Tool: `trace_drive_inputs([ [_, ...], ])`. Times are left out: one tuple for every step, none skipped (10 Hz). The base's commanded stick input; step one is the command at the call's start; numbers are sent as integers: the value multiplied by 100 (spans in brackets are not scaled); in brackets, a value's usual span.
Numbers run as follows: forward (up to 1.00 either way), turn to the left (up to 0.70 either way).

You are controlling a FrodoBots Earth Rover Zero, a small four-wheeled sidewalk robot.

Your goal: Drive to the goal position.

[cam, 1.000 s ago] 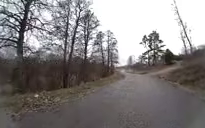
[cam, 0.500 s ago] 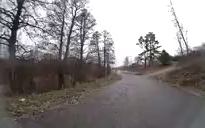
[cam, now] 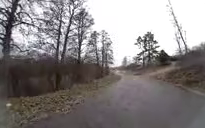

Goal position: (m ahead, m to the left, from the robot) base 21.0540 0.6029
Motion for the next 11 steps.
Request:
trace_drive_inputs([
  [70,0],
  [70,0],
  [70,0],
  [70,0],
  [70,-16],
  [70,-32],
  [70,-35],
  [70,-21],
  [70,0],
  [70,0],
  [70,0],
])
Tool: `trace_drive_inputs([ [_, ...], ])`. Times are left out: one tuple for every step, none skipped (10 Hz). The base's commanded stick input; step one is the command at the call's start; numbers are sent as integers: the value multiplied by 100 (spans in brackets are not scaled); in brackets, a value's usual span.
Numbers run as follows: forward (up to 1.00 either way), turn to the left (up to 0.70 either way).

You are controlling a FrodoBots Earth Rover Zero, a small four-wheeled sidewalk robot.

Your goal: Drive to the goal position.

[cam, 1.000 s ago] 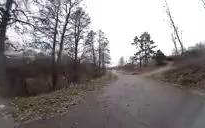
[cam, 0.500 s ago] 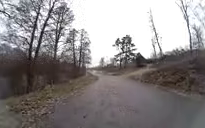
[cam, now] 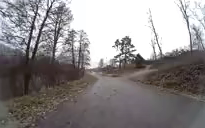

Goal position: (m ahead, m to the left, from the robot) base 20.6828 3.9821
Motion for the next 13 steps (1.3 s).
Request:
trace_drive_inputs([
  [70,0],
  [70,0],
  [70,0],
  [70,0],
  [70,0],
  [70,0],
  [70,0],
  [70,0],
  [70,0],
  [70,0],
  [70,0],
  [70,0],
  [70,0],
])
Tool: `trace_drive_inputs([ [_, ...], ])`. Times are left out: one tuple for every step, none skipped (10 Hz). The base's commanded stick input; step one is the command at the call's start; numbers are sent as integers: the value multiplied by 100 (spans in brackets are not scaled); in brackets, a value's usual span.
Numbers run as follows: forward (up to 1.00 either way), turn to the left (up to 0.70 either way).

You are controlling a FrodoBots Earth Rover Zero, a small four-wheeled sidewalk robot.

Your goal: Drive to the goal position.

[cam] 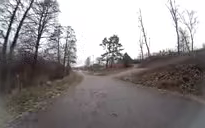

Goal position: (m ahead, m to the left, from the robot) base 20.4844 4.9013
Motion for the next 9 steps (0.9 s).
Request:
trace_drive_inputs([
  [70,0],
  [70,0],
  [70,0],
  [70,0],
  [70,0],
  [70,0],
  [70,0],
  [70,0],
  [70,10],
])
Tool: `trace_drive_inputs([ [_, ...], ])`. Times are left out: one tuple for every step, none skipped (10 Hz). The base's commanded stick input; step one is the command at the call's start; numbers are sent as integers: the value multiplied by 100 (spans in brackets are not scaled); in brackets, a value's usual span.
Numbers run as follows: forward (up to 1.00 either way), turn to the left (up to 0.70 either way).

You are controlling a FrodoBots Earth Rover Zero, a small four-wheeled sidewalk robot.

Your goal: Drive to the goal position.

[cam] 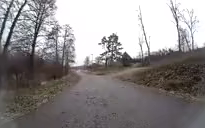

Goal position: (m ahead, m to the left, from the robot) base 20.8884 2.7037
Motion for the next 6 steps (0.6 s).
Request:
trace_drive_inputs([
  [70,35],
  [70,35],
  [70,31],
  [70,12],
  [70,0],
  [70,0],
])
